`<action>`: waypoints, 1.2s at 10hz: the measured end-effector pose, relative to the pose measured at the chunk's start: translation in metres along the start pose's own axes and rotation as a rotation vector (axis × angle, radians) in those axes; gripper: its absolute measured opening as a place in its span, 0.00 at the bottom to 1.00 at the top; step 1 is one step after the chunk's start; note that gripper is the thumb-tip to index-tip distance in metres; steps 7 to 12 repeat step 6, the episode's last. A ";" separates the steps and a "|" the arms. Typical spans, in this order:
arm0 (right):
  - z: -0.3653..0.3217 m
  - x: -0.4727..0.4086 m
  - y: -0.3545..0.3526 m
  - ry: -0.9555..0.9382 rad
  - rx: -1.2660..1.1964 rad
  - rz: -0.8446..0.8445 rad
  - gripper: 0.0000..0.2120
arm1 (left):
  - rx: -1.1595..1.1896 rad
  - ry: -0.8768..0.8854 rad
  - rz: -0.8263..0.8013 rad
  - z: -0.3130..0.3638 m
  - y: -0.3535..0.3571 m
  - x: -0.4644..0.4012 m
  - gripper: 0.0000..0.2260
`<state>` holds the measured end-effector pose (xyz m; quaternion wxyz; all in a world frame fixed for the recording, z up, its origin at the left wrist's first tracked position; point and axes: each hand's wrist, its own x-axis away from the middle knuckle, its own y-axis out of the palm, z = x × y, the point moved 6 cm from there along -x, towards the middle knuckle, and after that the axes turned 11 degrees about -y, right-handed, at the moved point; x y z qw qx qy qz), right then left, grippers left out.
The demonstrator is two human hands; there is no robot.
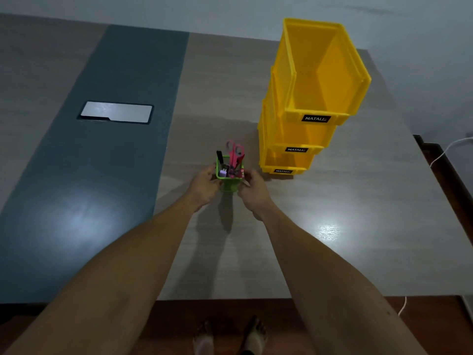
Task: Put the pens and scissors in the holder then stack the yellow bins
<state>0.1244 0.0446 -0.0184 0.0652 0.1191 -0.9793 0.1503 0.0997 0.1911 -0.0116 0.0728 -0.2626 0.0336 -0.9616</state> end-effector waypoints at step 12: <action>0.016 -0.012 -0.031 0.019 0.008 0.027 0.21 | -0.323 -0.095 0.199 -0.009 0.013 -0.023 0.31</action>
